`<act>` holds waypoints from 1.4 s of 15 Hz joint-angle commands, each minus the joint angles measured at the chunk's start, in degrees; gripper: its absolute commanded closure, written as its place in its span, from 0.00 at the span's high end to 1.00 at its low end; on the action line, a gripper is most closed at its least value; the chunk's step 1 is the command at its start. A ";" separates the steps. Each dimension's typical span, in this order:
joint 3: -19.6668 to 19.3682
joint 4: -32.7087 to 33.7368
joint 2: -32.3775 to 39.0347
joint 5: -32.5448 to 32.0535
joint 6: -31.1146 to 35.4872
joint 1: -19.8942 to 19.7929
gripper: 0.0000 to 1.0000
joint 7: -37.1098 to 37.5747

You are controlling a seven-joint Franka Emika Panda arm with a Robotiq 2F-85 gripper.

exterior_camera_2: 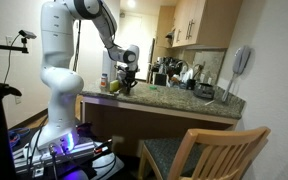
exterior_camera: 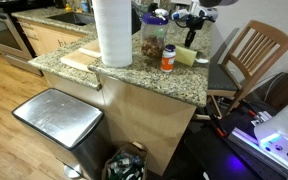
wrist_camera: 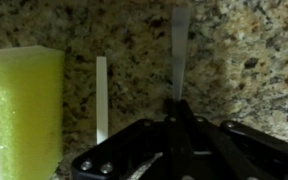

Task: Move the spoon to the left side of the counter

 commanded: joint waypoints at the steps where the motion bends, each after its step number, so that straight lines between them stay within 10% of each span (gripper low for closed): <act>1: 0.19 0.50 1.69 1.06 -0.75 -0.17 0.02 -0.04; 2: 0.52 0.68 1.72 1.71 -1.11 0.17 0.02 -0.04; 3: 0.79 0.87 1.73 2.21 -1.81 0.44 0.31 -0.06; 13: -1.95 0.67 1.61 -3.57 -4.22 -2.05 0.94 -0.11; 21: 1.84 -0.08 4.05 15.64 12.13 1.45 1.00 -7.25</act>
